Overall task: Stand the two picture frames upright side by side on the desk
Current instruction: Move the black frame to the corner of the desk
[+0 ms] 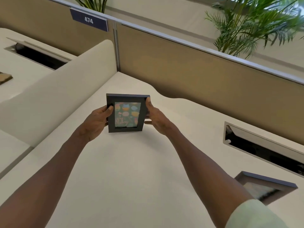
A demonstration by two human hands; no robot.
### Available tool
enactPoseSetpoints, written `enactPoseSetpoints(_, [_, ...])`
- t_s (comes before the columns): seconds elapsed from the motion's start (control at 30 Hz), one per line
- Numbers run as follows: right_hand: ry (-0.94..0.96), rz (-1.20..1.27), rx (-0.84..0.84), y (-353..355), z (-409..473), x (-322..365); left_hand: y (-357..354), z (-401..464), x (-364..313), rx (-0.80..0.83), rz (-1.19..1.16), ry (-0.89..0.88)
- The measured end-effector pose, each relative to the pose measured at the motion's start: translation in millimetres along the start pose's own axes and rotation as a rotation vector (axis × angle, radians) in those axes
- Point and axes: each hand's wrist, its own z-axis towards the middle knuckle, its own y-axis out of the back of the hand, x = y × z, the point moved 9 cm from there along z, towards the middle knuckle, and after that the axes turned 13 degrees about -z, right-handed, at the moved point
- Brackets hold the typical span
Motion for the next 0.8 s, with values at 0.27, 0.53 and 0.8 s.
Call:
enactPoseSetpoints(0.27, [0.022,0.013,0.029,-12.3,40.0,18.5,27.7,21.8,-3.6,-0.052,-0.092,-0.024])
enactPoseSetpoints(0.53, [0.012,0.036,0.026,-13.6,65.3,16.9,39.0,38.0,-3.6,-0.137,-0.136,-0.009])
enactPoseSetpoints(0.8, [0.013,0.029,0.037,-22.9,74.7,8.9,47.5,38.7,-3.8,-0.185,-0.141,-0.018])
